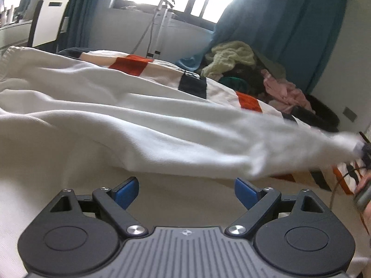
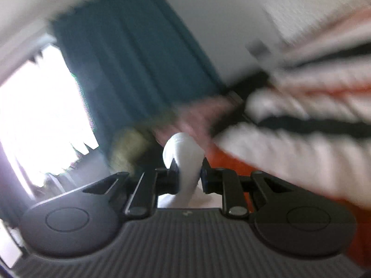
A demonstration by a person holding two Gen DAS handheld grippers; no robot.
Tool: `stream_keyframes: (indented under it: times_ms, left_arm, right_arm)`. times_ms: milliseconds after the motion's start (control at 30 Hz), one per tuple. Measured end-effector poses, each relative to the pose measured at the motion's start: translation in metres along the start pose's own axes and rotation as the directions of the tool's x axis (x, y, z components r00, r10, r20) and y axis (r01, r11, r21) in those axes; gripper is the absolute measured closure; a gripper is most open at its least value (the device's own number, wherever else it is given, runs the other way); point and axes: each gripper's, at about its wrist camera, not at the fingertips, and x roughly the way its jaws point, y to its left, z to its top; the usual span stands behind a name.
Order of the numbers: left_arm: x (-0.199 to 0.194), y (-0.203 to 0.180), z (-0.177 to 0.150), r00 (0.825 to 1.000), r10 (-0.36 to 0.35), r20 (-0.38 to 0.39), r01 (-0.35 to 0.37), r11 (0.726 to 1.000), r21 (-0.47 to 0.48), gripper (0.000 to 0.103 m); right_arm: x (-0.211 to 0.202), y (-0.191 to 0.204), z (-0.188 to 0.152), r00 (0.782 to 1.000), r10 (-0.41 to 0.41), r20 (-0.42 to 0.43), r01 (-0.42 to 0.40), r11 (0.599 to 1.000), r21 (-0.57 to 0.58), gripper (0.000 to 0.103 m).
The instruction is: Fold clothes
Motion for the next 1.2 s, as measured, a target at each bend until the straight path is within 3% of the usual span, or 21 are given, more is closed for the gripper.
stream_keyframes:
  times_ms: [100, 167, 333, 433, 500, 567, 633, 767, 833, 967, 1067, 1200]
  left_arm:
    - [-0.003, -0.003, -0.001, 1.0, 0.005, 0.007, -0.005, 1.0, 0.022, 0.012]
    - [-0.004, -0.004, -0.001, 1.0, 0.009, 0.013, -0.009, 1.0, 0.028, 0.012]
    - [-0.006, -0.003, 0.002, 1.0, 0.025, 0.013, -0.026, 0.999, 0.045, 0.012]
    - [-0.006, -0.005, 0.004, 0.999, 0.039, 0.018, -0.039, 0.998, 0.056, 0.012]
    - [-0.008, -0.006, 0.006, 0.999, 0.039, 0.023, -0.04, 0.997, 0.064, 0.012]
    - [-0.011, -0.008, 0.006, 0.999, 0.036, 0.032, -0.038, 0.996, 0.079, 0.012]
    - [-0.018, -0.01, 0.007, 0.999, 0.028, 0.04, -0.031, 0.996, 0.088, 0.012]
    - [-0.038, -0.014, 0.006, 0.998, 0.01, 0.065, -0.017, 0.994, 0.108, 0.012]
    - [-0.052, -0.018, 0.001, 0.997, 0.01, 0.076, -0.02, 0.991, 0.134, 0.012]
    - [-0.083, -0.029, -0.009, 0.997, -0.018, 0.073, 0.004, 0.981, 0.192, 0.012]
    - [-0.112, -0.033, -0.016, 0.995, -0.042, 0.095, 0.021, 0.978, 0.209, 0.011]
    - [-0.145, -0.033, -0.026, 0.992, -0.068, 0.103, 0.046, 0.978, 0.202, 0.009]
  right_arm:
    - [0.003, -0.05, -0.037, 0.972, -0.159, -0.171, 0.18, 0.977, 0.113, 0.081]
    - [-0.005, -0.068, -0.05, 0.974, -0.15, -0.17, 0.18, 0.967, 0.181, 0.081]
    - [-0.009, -0.054, -0.04, 0.974, -0.17, -0.148, 0.187, 0.977, 0.106, 0.081]
    - [-0.015, -0.053, -0.036, 0.969, -0.173, -0.176, 0.189, 0.979, 0.08, 0.075]
    - [-0.022, -0.051, -0.03, 0.962, -0.18, -0.208, 0.197, 0.979, 0.062, 0.065]
    - [-0.036, -0.043, -0.026, 0.957, -0.186, -0.222, 0.194, 0.981, 0.012, 0.036]
    - [-0.06, -0.027, -0.024, 0.959, -0.193, -0.208, 0.186, 0.981, -0.052, 0.023]
    - [-0.114, 0.011, -0.025, 0.961, -0.125, -0.246, 0.091, 0.985, -0.145, 0.023]
    - [-0.145, 0.034, -0.027, 0.956, -0.052, -0.288, -0.001, 0.983, -0.183, 0.024]
    - [-0.206, 0.086, -0.039, 0.945, -0.001, -0.326, -0.12, 0.929, -0.351, 0.024]
    - [-0.247, 0.113, -0.048, 0.936, 0.057, -0.347, -0.205, 0.89, -0.407, 0.024]
    - [-0.286, 0.124, -0.056, 0.933, 0.101, -0.347, -0.25, 0.873, -0.419, 0.024]
